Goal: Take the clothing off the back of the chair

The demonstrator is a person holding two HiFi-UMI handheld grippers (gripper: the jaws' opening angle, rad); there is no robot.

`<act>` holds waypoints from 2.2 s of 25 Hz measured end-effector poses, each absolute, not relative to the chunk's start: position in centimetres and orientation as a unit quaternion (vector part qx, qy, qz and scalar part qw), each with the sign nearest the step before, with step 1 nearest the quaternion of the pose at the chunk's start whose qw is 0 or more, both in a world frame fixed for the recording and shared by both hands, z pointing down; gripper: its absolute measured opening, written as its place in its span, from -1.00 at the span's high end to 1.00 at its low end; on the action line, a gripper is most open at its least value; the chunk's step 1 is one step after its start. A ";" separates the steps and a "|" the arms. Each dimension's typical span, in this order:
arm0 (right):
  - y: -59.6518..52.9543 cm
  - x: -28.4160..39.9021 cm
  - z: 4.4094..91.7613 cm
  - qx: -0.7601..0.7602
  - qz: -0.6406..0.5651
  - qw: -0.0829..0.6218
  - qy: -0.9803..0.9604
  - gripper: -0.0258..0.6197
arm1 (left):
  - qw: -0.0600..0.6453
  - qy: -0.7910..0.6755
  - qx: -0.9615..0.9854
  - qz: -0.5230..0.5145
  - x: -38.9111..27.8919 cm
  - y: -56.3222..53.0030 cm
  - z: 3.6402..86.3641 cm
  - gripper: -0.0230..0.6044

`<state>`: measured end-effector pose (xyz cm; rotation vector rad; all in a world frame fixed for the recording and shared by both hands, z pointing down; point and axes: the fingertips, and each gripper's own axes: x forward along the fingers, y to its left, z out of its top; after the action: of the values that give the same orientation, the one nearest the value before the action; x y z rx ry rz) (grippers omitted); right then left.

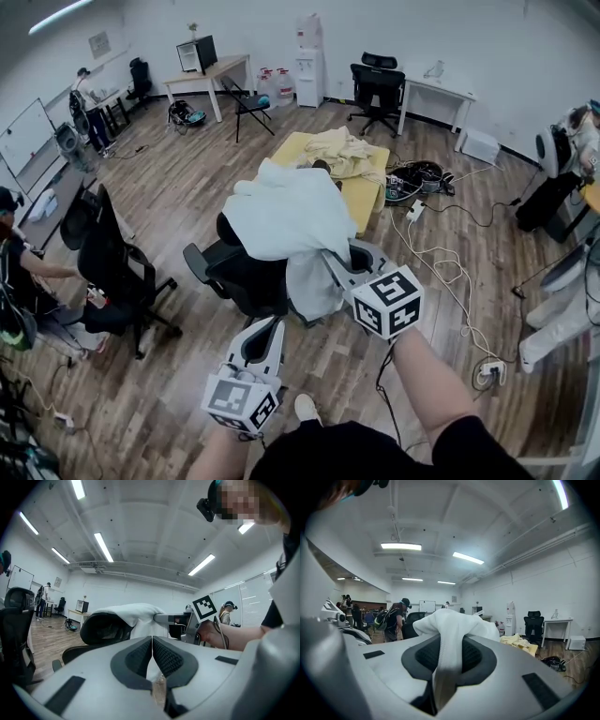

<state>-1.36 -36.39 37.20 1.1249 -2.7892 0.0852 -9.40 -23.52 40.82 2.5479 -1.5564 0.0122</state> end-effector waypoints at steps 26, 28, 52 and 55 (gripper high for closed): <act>-15.2 10.4 39.8 0.321 0.044 0.076 -0.943 0.68 | 0.078 -0.552 0.830 0.008 1.7 -4.9 40.7 0.86; -14.2 10.6 41.2 0.317 0.051 0.088 -0.943 0.68 | 0.075 -0.556 0.828 0.012 1.6 -4.3 40.6 0.86; -8.4 3.5 40.5 0.352 0.061 0.043 -0.933 0.68 | 0.078 -0.542 0.836 0.016 -8.4 -3.5 40.2 0.86; -7.7 2.0 40.3 0.364 0.059 0.042 -0.929 0.68 | 0.077 -0.536 0.841 0.008 -10.3 -3.3 40.1 0.86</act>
<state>2.04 -7.66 40.25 1.1143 -2.8416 0.1814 -10.27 -3.30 40.06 2.5184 -1.6058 0.0235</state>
